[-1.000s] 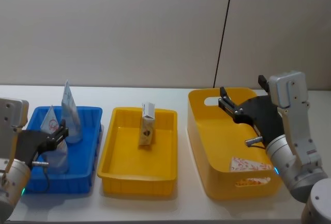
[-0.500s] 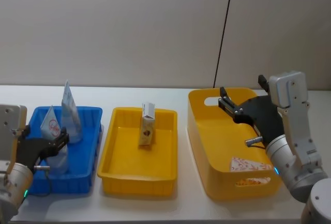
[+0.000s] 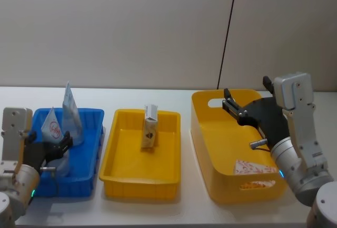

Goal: Bimanual collaborative sorting of washing and personal care products

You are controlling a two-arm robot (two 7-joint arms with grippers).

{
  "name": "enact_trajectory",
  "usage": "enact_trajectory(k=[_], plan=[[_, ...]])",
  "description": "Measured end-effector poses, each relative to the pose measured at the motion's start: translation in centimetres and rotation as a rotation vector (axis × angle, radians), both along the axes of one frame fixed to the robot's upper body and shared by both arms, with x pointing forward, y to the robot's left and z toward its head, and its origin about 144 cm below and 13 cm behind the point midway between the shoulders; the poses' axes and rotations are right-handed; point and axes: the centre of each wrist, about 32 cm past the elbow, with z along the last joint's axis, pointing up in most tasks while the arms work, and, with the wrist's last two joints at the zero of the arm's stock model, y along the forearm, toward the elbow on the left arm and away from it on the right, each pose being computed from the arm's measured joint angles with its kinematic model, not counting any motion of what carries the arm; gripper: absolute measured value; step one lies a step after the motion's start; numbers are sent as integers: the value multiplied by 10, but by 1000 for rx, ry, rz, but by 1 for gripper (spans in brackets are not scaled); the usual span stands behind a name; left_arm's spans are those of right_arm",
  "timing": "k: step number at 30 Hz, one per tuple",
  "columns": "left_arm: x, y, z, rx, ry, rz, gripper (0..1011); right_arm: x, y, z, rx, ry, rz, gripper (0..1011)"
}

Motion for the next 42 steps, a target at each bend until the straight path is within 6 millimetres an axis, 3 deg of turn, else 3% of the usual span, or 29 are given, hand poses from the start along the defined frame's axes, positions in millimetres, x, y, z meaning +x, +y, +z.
enact_trajectory(k=[5, 11, 17, 30, 42], plan=[[6, -2, -3, 9, 9, 3, 865, 0, 0, 0, 0, 0, 0, 1004], [13, -5, -5, 25, 19, 8, 644, 0, 0, 0, 0, 0, 0, 1004], [16, -7, -5, 39, 19, 13, 542, 0, 0, 0, 0, 0, 0, 1004], [13, -9, 8, 53, -40, -13, 461, 0, 0, 0, 0, 0, 0, 1004], [-1, -2, 48, 42, -171, -106, 368, 0, 0, 0, 0, 0, 0, 1004]])
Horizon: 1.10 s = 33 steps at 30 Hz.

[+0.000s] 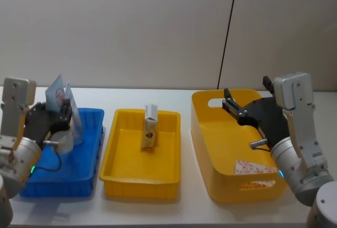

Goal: Bimanual collaborative sorting of washing and personal care products

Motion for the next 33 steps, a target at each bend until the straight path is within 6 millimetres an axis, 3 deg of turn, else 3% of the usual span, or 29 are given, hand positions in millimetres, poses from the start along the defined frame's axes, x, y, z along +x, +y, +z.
enact_trajectory(k=[18, 33], plan=[[-14, 4, 36, -39, -120, -161, 285, 0, 0, 0, 0, 0, 0, 1004], [0, -22, 45, -89, -178, -331, 271, 0, 0, 0, 0, 0, 0, 1004]])
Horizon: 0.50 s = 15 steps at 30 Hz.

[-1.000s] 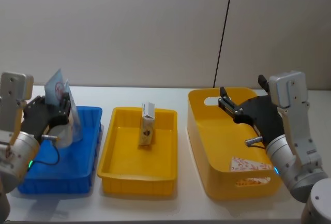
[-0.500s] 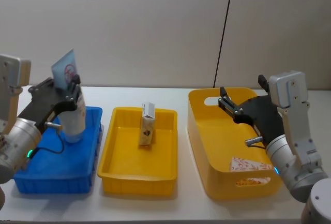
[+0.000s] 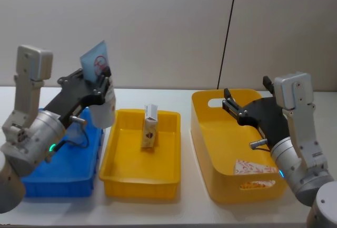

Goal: Bimanual collaborative sorting of washing and personal care products

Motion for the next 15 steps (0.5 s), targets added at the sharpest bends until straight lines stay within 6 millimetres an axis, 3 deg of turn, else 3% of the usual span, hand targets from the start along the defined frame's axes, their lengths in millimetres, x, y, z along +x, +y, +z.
enact_trajectory(k=[15], plan=[[15, -25, 2, -12, -32, -105, 270, 1, -1, 1, -2, 4, 27, 1004]])
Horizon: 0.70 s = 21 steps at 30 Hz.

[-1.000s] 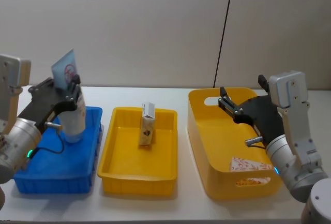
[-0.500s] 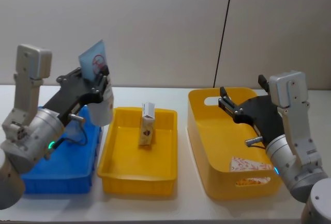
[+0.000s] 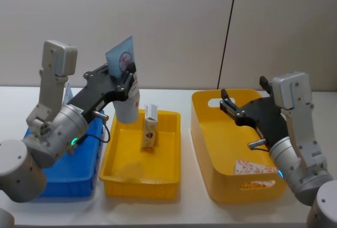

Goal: Bimanual collaborative sorting of washing and personal care products

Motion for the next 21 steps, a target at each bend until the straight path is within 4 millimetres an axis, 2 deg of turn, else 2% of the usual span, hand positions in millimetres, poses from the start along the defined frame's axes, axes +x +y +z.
enact_trajectory(k=[21], plan=[[9, -13, 0, -3, -23, -47, 271, 11, -6, 7, 7, 57, 241, 1004]])
